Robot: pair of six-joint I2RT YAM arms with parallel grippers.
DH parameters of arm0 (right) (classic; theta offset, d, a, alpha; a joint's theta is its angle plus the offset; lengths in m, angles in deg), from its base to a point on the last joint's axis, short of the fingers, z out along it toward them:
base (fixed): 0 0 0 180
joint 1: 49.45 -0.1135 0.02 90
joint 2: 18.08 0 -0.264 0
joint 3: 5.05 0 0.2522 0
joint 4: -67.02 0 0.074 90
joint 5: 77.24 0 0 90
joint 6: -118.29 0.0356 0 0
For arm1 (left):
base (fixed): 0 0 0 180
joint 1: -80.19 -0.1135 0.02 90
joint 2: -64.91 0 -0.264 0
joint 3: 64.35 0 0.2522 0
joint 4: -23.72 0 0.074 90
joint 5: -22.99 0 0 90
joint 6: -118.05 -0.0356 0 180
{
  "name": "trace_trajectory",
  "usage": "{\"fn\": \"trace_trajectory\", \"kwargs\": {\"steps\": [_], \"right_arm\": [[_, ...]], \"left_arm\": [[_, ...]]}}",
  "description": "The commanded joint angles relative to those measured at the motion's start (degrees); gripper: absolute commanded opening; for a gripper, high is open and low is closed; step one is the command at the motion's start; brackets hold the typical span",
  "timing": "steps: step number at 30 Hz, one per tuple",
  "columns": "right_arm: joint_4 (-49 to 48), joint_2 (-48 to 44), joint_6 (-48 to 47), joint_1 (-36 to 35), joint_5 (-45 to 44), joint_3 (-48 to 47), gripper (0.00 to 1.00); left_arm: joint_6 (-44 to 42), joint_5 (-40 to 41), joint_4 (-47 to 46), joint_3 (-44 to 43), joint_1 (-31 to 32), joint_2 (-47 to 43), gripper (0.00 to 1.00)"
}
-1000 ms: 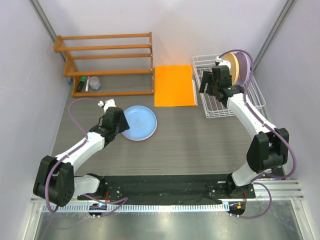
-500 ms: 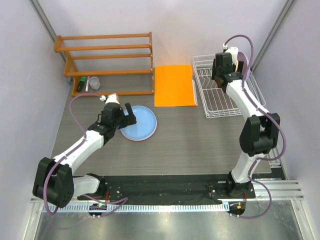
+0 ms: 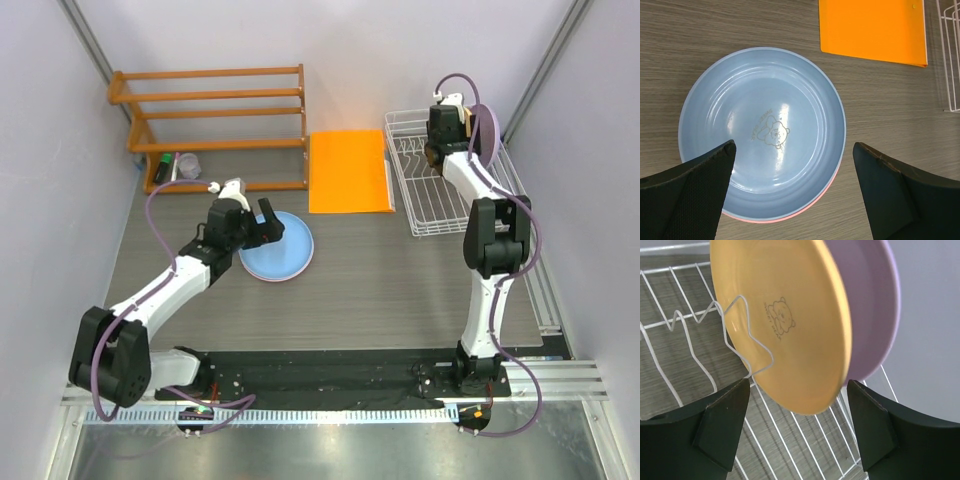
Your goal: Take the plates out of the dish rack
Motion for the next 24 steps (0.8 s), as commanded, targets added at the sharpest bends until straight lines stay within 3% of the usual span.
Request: {"fn": "trace_trajectory", "kwargs": {"steps": [1, 11, 17, 21, 24], "right_arm": [[-5.3, 0.7, -5.0, 0.4, -1.7, -4.2, 0.82], [-7.0, 4.4, -6.7, 2.2, -3.6, -5.8, 0.66], [-6.3, 5.3, -4.2, 2.8, -2.8, -6.2, 0.44], [-5.9, 5.2, -3.3, 2.9, -1.1, -6.1, 0.22], [-5.9, 4.8, -3.3, 2.7, -0.7, -6.2, 0.14]], "left_arm": [[-0.9, -1.3, -4.1, -1.3, -0.1, 2.2, 0.99], [-0.9, -2.9, -5.3, -1.8, -0.1, 4.9, 0.99], [-0.9, -3.4, -5.3, -2.3, -0.1, 6.0, 0.99], [-0.9, -3.3, -5.1, -2.3, -0.1, 6.5, 1.0], [-0.8, -3.1, -5.3, -2.0, -0.1, 6.5, 0.99]]}}
